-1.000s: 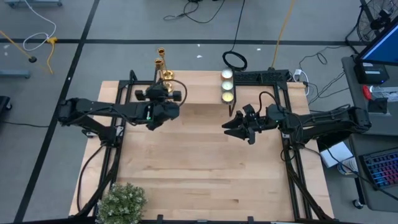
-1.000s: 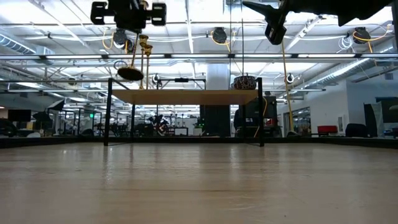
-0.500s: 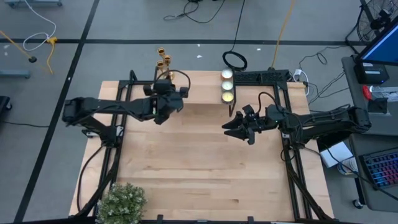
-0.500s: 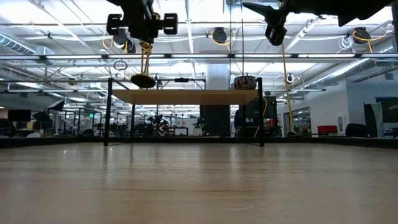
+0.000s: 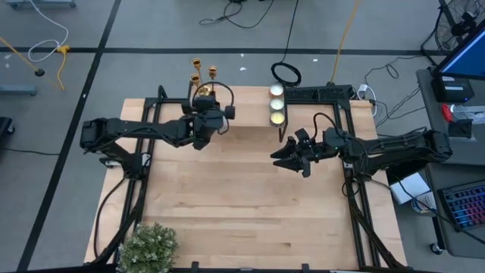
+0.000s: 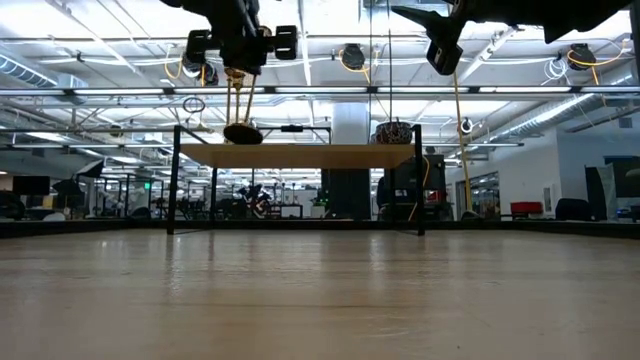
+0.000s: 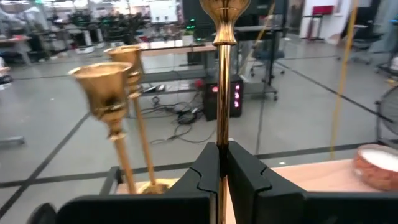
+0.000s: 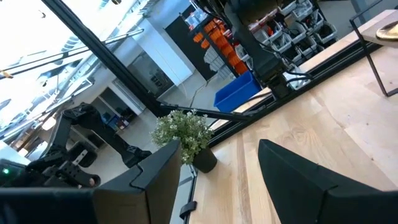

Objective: Pick & Place candle stick holders
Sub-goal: Put the gold candle holder on the shelf aligned with the other gold candle holders

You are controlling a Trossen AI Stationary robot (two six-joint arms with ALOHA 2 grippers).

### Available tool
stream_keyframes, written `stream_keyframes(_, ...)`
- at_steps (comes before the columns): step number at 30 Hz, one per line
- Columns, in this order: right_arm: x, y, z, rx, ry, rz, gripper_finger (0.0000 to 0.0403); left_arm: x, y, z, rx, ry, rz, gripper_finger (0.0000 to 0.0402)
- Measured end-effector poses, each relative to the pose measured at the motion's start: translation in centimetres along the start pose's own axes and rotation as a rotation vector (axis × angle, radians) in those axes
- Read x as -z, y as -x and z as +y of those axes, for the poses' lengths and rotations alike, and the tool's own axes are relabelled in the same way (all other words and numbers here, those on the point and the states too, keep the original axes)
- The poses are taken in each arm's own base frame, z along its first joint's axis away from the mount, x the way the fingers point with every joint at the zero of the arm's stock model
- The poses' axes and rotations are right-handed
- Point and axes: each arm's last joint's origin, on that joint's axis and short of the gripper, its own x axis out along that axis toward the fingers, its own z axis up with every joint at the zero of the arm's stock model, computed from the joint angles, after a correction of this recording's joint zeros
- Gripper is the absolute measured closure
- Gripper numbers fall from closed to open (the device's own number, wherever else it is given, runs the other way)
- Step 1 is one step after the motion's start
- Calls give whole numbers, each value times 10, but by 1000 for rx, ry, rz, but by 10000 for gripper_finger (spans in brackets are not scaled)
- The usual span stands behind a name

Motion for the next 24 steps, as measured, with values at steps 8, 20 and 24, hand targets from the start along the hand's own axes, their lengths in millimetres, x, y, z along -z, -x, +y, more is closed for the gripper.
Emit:
stream_keyframes(8, 0, 0, 0, -1, -3, 0, 193, -25, -4, -9, 233, 6, -85, 390)
stream_keyframes(20, 0, 0, 2, -58, -34, 29, 193, -22, -31, -9, 674, 1, 3, 390)
stream_keyframes(24, -1, 0, 3, -58, -30, 25, 193, -23, -40, -1, 910, -18, 83, 390)
